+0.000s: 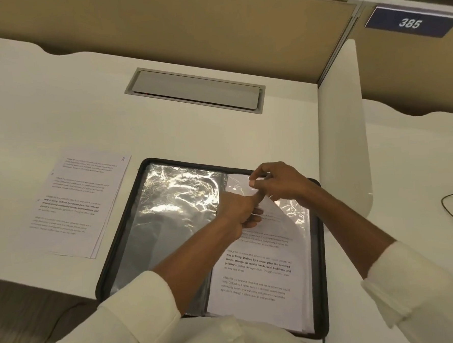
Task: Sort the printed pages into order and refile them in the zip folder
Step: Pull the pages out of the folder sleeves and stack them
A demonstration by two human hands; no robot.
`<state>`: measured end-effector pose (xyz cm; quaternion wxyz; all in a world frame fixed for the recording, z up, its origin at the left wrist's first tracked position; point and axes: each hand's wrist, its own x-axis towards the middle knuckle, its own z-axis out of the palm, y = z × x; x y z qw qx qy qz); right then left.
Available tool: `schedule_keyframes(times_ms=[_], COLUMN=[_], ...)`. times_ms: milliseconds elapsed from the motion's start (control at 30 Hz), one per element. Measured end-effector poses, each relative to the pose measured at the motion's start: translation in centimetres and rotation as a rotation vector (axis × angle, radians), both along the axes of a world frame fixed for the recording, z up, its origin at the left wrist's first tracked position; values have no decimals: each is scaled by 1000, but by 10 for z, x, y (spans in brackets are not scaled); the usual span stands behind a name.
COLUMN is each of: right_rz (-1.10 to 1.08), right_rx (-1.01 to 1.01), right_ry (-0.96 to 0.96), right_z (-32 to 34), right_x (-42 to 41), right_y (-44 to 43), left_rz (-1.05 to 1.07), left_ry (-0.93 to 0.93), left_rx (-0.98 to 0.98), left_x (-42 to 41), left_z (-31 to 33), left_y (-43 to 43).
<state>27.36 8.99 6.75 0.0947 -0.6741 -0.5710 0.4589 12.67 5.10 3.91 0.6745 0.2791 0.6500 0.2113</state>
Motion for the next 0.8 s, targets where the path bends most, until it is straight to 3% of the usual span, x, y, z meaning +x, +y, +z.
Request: schedule_keyframes(times_ms=[167,367,500,633,800], right_rz=[240,358,405,433,434], right_rx=[-31,-82,-139,-265,-322], right_ry=[-227,-430,-329,-78,-29], right_z=[-16,-22,-21,-22,-21], right_x=[-15,-25,-16,0,7], right_y=[30,50,65,70,76], left_rz=[-26,-37,-84,-34,61], left_ry=[100,152,211,96,-21], left_rx=[91,148,246,238,155], left_x=[16,20,22,19,21], left_z=[-5,-5,-12,-17,-14], left_y=[-2,-5,-21,-30,-34])
